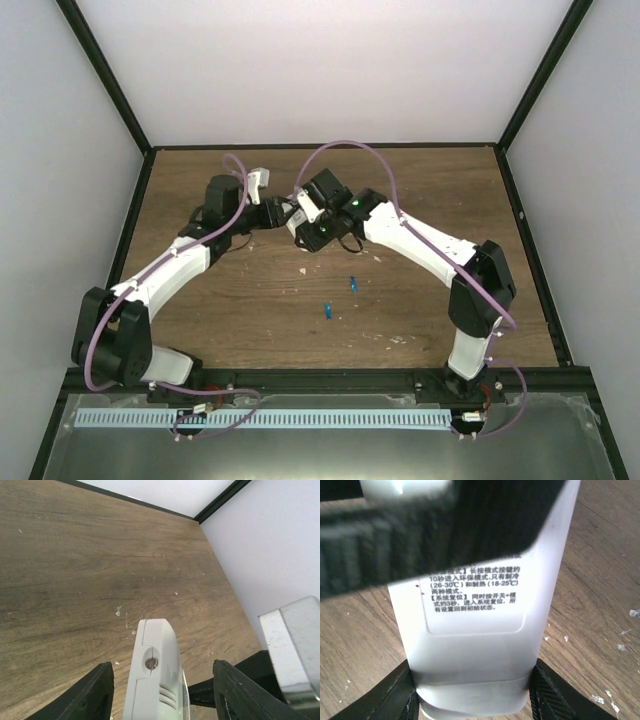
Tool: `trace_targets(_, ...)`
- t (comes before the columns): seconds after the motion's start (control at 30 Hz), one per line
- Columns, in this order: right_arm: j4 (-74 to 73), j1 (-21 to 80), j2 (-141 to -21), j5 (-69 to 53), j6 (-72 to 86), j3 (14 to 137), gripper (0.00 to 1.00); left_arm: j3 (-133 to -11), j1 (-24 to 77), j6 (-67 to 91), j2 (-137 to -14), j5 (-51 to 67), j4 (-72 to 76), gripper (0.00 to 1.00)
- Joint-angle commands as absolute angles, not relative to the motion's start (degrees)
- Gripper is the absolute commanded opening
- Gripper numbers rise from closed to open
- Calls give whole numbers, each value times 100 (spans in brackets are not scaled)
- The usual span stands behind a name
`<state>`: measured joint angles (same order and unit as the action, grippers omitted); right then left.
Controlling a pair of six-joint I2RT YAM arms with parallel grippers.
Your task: Load the batteries into the remote control
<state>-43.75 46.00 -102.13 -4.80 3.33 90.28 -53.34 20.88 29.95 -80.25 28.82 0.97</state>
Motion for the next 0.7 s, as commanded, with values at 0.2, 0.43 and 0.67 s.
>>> trace_targets(0.2,-4589,4666,-10195,-130,33,9211,41,-5316,2090,3001,-8018,3062,170,47)
trace_targets(0.43,-4566,4676,-10194,-9,-48,9229,41,-5295,2092,3032,-8078,3235,214,36)
trace_targets(0.67,-4553,4676,-10173,62,-155,9227,41,-5411,2092,2963,-8241,3555,194,21)
